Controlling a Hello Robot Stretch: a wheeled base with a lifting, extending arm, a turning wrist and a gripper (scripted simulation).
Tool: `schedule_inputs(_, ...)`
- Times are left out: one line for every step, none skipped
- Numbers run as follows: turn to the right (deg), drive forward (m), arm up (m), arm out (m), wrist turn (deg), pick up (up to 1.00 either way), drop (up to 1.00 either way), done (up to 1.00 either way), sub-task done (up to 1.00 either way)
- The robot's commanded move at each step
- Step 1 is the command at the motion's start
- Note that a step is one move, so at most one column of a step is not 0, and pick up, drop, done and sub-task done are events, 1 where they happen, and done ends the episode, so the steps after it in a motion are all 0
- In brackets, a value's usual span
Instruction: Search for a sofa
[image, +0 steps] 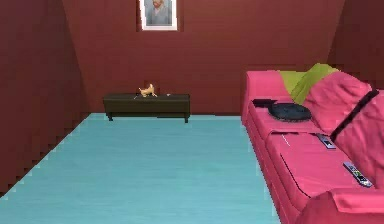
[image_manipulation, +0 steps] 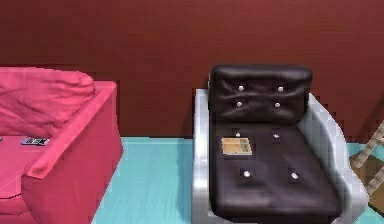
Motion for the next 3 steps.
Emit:
schedule_inputs(0.0,0.10,0.00,0.00,0.0,0.00,0.00,0.00,0.00)
schedule_inputs(36.0,0.00,0.00,0.00,0.0,0.00,0.00,0.00,0.00)
schedule_inputs(0.0,0.00,0.00,0.00,0.0,0.00,0.00,1.00,0.00)
